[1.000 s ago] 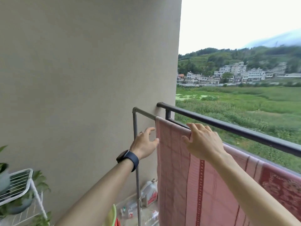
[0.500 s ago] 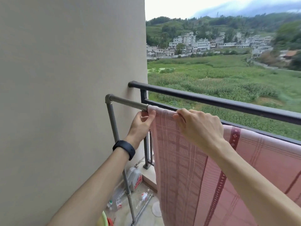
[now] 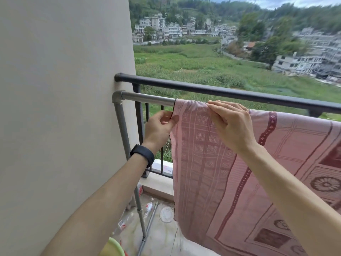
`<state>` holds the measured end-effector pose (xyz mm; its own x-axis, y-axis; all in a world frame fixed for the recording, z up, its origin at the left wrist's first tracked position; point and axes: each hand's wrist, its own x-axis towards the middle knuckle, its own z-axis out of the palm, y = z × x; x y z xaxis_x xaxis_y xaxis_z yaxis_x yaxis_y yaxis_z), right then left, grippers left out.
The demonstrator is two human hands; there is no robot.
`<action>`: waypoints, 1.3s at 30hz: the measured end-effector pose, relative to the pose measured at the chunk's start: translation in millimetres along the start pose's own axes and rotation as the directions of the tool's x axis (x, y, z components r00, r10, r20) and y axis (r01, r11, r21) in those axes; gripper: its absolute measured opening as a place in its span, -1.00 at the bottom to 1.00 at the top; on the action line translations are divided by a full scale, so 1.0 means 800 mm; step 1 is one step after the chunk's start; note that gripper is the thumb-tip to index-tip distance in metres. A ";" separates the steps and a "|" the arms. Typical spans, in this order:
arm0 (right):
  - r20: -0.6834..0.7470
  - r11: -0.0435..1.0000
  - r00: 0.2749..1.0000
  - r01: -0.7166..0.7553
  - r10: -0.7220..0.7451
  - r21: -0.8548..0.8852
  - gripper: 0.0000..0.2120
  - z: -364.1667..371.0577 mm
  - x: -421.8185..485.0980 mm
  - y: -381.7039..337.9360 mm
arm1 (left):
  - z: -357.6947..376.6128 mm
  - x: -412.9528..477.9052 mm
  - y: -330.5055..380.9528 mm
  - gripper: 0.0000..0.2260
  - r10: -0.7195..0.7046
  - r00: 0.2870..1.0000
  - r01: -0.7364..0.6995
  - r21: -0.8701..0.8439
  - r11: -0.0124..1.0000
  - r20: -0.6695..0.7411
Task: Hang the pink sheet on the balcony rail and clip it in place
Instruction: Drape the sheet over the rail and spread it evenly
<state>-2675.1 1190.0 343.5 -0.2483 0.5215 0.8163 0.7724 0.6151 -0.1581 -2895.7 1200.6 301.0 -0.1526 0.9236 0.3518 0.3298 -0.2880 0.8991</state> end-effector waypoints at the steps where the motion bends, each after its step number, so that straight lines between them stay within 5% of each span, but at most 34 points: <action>1: -0.006 1.000 1.000 0.000 0.000 0.005 -0.79 0.002 -0.007 0.003 | 0.005 -0.003 -0.006 -0.76 0.000 1.000 0.000 0.010 1.000 -0.022; 6: 0.098 0.997 0.995 0.028 -0.020 -0.076 -0.79 0.023 -0.045 0.031 | 0.055 -0.009 -0.048 -0.81 0.006 0.993 0.006 0.105 0.994 -0.117; 10: 0.216 0.996 0.972 -0.087 0.093 -0.038 -0.74 -0.019 -0.033 0.049 | 0.087 -0.014 -0.035 -0.84 0.036 0.988 -0.019 0.112 0.993 -0.151; 16: 0.519 0.952 0.801 -0.215 0.299 -0.217 -0.54 -0.058 -0.001 0.117 | 0.175 -0.040 -0.006 -0.82 0.052 0.987 -0.039 0.088 0.995 -0.149; 18: 0.516 0.941 0.803 -0.158 0.298 -0.299 -0.52 -0.059 -0.005 0.130 | 0.196 -0.038 0.000 -0.84 0.046 0.989 -0.028 0.123 0.992 -0.143; 22: 0.349 0.962 0.933 0.007 0.092 -0.272 -0.62 -0.065 -0.042 0.163 | 0.246 -0.034 0.009 -0.82 0.032 0.972 0.005 0.155 0.988 -0.231; 26: 0.383 0.975 0.924 0.065 0.023 -0.214 -0.66 -0.089 -0.050 0.195 | 0.285 -0.034 0.022 -0.92 0.007 0.957 0.029 0.118 0.993 -0.291; 34: 0.584 0.992 0.803 -0.075 0.122 -0.104 -0.61 -0.118 -0.007 0.277 | 0.385 -0.040 0.044 -0.95 -0.124 0.987 0.130 0.057 0.990 -0.103; 39: 0.507 0.975 0.852 -0.202 0.131 0.087 -0.79 -0.096 -0.066 0.275 | 0.377 -0.090 0.011 -0.92 -0.112 0.989 0.131 0.209 0.969 -0.098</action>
<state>-2447.3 1252.5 308.2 -0.4063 0.8249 0.3930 0.7527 0.5461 -0.3679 -2600.8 1208.1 205.1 -0.2790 0.9208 0.2723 0.4939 -0.1056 0.8631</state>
